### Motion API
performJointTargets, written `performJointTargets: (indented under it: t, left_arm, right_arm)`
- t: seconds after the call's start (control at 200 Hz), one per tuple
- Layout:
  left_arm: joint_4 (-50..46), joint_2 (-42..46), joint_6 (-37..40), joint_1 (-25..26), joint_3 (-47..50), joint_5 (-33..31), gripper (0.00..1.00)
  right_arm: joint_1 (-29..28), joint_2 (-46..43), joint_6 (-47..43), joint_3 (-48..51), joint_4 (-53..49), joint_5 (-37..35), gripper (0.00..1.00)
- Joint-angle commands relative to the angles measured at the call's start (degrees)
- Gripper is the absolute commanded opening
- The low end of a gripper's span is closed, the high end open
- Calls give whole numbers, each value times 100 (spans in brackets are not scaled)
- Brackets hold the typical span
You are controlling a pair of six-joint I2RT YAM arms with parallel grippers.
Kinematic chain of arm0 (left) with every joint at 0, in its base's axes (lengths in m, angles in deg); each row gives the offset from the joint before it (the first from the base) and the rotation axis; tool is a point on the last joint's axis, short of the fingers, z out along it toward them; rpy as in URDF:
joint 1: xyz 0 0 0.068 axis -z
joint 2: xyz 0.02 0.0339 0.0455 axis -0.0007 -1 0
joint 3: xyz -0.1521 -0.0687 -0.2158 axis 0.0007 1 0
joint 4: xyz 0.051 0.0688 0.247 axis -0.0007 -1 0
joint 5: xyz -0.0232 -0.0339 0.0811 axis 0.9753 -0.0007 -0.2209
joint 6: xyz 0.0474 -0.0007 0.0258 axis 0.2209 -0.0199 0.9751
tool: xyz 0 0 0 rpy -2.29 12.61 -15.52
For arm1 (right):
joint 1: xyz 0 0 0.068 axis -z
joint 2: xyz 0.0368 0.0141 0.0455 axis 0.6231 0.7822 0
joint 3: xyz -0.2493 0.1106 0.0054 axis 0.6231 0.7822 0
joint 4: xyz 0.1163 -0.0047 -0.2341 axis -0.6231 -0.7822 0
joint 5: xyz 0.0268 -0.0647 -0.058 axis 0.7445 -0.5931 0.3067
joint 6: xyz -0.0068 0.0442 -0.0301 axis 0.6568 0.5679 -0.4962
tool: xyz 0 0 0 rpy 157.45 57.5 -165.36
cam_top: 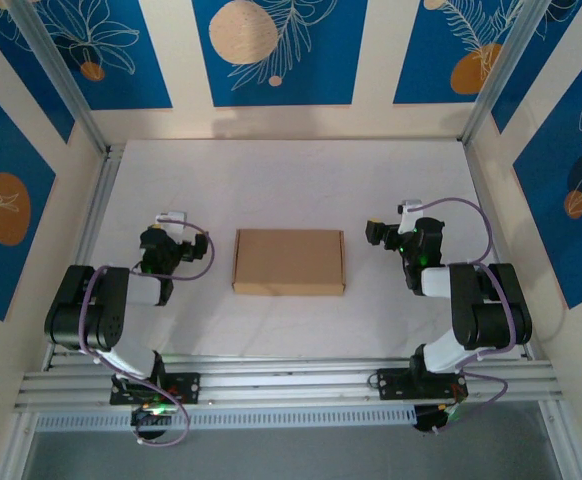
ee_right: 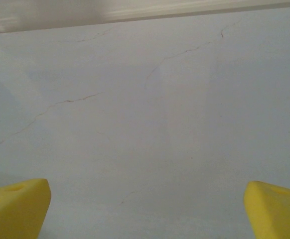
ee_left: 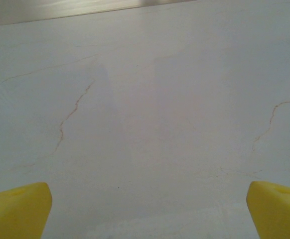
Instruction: Fold the paper box
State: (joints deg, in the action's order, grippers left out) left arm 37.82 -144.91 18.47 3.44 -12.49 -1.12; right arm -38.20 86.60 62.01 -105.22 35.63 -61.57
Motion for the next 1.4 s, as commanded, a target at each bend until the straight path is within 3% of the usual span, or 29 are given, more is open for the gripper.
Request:
performJointTargets:
  t: [0.0, 1.396]
  left_arm:
    - [172, 87, -60, -76, 34, 131, 100]
    - [47, 48, -63, -68, -53, 121, 100]
  right_arm:
    - [1, -49, -97, 58, 79, 16, 99]
    - [1, -49, -101, 52, 83, 14, 99]
